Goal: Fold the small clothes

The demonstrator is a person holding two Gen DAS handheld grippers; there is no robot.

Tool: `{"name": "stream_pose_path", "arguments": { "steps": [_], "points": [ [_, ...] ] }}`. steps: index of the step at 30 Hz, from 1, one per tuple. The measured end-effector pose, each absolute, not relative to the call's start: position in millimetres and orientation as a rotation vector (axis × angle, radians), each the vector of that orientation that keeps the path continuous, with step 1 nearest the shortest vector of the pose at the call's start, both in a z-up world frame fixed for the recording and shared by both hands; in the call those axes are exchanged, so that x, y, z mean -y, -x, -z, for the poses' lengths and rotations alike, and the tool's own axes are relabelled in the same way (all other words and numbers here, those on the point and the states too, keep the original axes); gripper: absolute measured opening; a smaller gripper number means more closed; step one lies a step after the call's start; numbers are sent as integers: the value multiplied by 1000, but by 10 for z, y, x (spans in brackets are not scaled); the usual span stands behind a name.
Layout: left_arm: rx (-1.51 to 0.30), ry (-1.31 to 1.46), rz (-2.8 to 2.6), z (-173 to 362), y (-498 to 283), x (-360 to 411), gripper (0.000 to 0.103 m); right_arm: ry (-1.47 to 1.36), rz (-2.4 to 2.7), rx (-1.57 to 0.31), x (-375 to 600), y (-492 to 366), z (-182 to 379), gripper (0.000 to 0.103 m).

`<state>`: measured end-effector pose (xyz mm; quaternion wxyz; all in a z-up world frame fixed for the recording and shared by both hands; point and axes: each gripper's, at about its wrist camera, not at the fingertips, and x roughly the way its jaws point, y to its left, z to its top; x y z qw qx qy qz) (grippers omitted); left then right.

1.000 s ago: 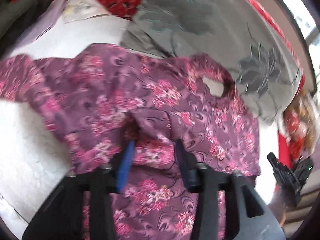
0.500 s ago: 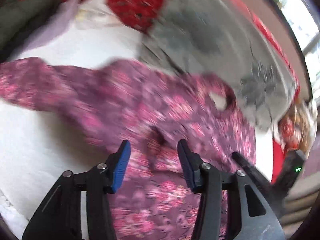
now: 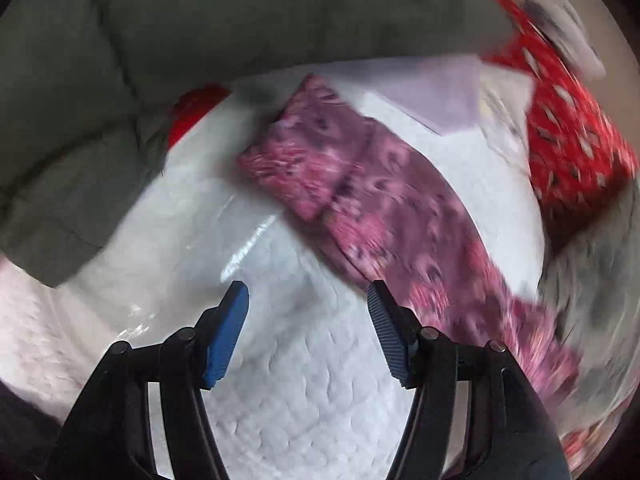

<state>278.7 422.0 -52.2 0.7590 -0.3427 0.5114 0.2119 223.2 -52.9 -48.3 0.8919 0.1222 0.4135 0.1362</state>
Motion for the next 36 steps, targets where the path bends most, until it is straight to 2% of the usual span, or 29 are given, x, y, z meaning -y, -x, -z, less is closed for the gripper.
{"name": "stream_pose_path", "arguments": {
  "steps": [3, 6, 8, 9, 10, 11, 12, 20, 26, 36],
  "points": [
    [-1081, 784, -502, 598, -2890, -4327, 61, -260, -286, -848, 523, -2236, 500, 28],
    [-1041, 782, -534, 600, -3014, -4395, 68, -266, -289, -846, 565, -2223, 463, 28],
    [-1033, 772, -557, 635, -3109, -4417, 68, -275, -293, -844, 593, -2210, 468, 28],
    [-1027, 766, -562, 628, -3138, -4411, 63, -278, -295, -841, 592, -2209, 472, 28],
    [-1017, 760, -554, 613, -3150, -4387, 30, -280, -296, -840, 601, -2209, 478, 28],
    [-1024, 763, -505, 585, -3177, -4323, 13, -282, -297, -838, 604, -2204, 477, 28],
    [-1035, 778, -475, 589, -3182, -4285, 9, -285, -299, -837, 608, -2203, 478, 28],
    [-949, 696, -321, -10, -3040, -3686, 9, -293, -301, -840, 615, -2212, 478, 28],
    [-913, 618, -217, -418, -3033, -3221, 9, -262, -280, -909, 623, -2208, 329, 27],
    [-928, 530, -100, -748, -2969, -2422, 9, -224, -57, -857, 1430, -1904, 127, 34]
  ]
}}
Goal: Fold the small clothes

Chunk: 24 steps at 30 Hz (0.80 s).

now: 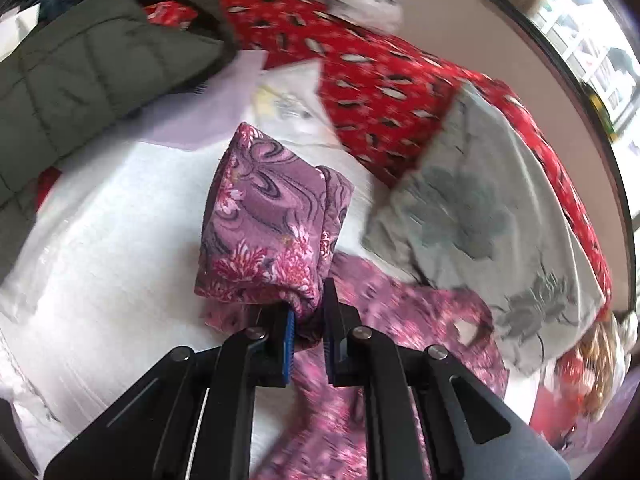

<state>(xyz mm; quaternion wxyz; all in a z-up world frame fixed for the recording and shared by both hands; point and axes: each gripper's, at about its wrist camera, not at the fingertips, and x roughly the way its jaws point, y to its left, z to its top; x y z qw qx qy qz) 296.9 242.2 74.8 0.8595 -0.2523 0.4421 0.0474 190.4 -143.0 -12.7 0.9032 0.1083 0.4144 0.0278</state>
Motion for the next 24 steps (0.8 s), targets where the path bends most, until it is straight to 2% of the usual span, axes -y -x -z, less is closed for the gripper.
{"name": "stream_pose_path", "arguments": {
  "steps": [4, 8, 13, 18, 24],
  "points": [
    [-946, 501, -62, -817, -2933, -2066, 9, -234, 55, -877, 1861, -1786, 274, 36],
    [-963, 466, -17, -844, -2925, -1638, 9, -266, 31, -837, 2068, -1641, 392, 34],
    [-1006, 424, 46, -798, -2941, -1064, 9, -257, -5, -808, 2046, -1593, 423, 44],
    [-1051, 340, 95, -639, -2934, -463, 9, -324, -49, -785, 2126, -1558, 438, 46],
    [-1153, 218, 140, -161, -2918, 169, 9, -391, -83, -765, 2210, -1527, 472, 46]
  ]
}}
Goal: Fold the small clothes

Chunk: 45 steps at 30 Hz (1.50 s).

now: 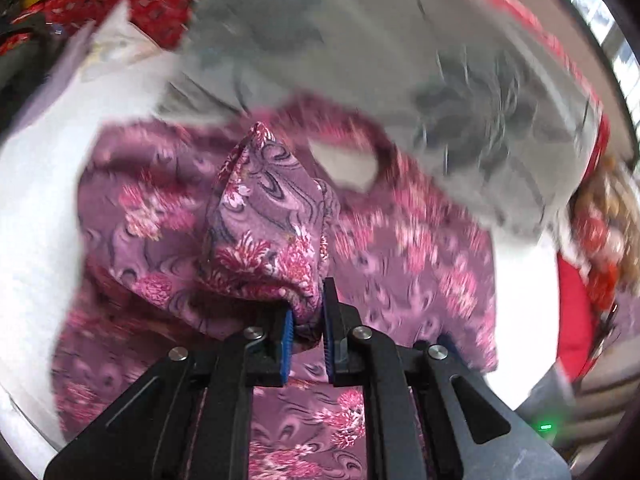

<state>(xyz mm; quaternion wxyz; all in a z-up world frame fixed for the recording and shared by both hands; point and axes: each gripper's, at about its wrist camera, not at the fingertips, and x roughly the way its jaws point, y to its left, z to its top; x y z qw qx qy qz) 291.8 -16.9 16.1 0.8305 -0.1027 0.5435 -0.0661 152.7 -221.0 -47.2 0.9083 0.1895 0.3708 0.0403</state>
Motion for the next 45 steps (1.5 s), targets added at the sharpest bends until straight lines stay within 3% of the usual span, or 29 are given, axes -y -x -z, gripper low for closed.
{"name": "stream_pose_path", "arguments": {
  "steps": [5, 8, 12, 15, 19, 21, 23, 34, 35, 36, 37, 45],
  "points": [
    [-1216, 137, 144, 246, -2895, 392, 16, -430, -103, -753, 2255, -1513, 493, 46],
    [-1220, 134, 219, 146, -2835, 377, 37, -442, -109, -751, 2266, -1510, 500, 46],
    [-1206, 239, 335, -80, -2584, 35, 41, -434, -101, -771, 2258, -1534, 478, 46],
    [-1138, 308, 318, -182, -2340, -463, 57, -437, -87, -836, 2259, -1597, 394, 46],
    [-1134, 411, 189, -39, -2320, -1093, 58, -526, -102, -821, 2224, -1676, 155, 50],
    [-1172, 510, 125, 141, -2385, -1374, 57, -561, -140, -819, 2083, -1769, 51, 64],
    [-1196, 588, 89, 277, -2429, -1567, 57, -541, -160, -840, 1888, -1853, -13, 64],
    [-1199, 690, 123, 420, -2475, -1742, 57, 35, -184, -867, 525, -2046, -5, 69],
    [-1202, 692, 128, 427, -2473, -1757, 57, 46, -178, -871, 515, -2086, 20, 60],
    [-1204, 692, 132, 424, -2468, -1785, 57, 26, -190, -868, 542, -2122, 20, 29],
    [-1206, 692, 135, 421, -2462, -1813, 57, -7, -201, -868, 587, -2133, 3, 17],
    [-1206, 683, 121, 414, -2443, -1814, 57, -456, -114, -771, 1843, -1871, -244, 13]
  ]
}}
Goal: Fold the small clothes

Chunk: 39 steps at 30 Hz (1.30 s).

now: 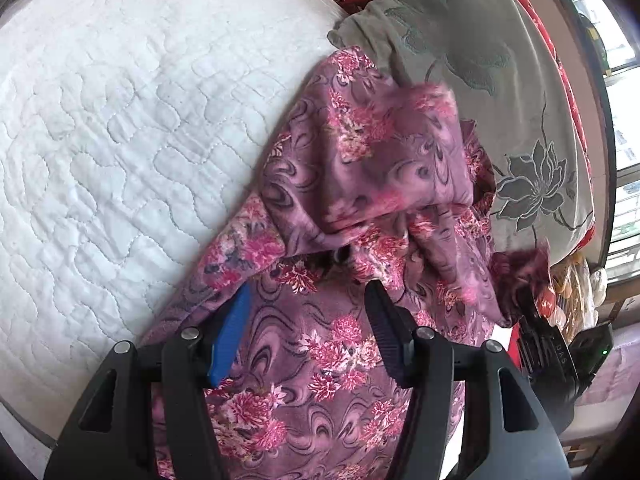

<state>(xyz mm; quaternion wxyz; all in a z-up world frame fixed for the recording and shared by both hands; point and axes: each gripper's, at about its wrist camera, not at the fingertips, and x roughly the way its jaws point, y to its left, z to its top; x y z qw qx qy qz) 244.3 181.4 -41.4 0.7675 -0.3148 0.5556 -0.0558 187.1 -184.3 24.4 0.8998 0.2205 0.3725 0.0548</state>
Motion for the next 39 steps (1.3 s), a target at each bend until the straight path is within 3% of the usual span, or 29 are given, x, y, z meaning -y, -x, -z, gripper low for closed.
{"name": "stream_pose_path", "arguments": {
  "steps": [5, 6, 9, 13, 15, 19, 20, 22, 30, 39],
  "points": [
    [-1214, 694, 106, 402, -2466, -1739, 57, -640, -47, -774, 2473, -1702, -89, 8],
    [-1216, 699, 106, 402, -2465, -1745, 57, -670, -25, -775, 2584, -1643, -40, 3],
    [-1214, 713, 109, 408, -2454, -1766, 57, -754, 22, -769, 2809, -1550, 51, 3],
    [-1212, 709, 94, 405, -2445, -1759, 58, -867, -25, -745, 2888, -1463, 116, 17],
    [-1205, 708, 91, 376, -2443, -1738, 58, -862, -44, -779, 2810, -1540, 158, 51],
    [-1193, 725, 103, 343, -2471, -1729, 58, -851, -13, -859, 2627, -1729, 331, 55],
    [-1194, 730, 98, 344, -2484, -1739, 58, -843, -16, -865, 2584, -1771, 344, 52],
    [-1195, 742, 93, 343, -2504, -1772, 58, -798, -89, -854, 2479, -1858, 246, 3],
    [-1187, 814, 76, 369, -2531, -1907, 58, -840, -159, -579, 2911, -1652, -594, 1],
    [-1163, 848, 100, 257, -2595, -1839, 58, -883, 1, -760, 3207, -1599, 74, 2]
  ]
}}
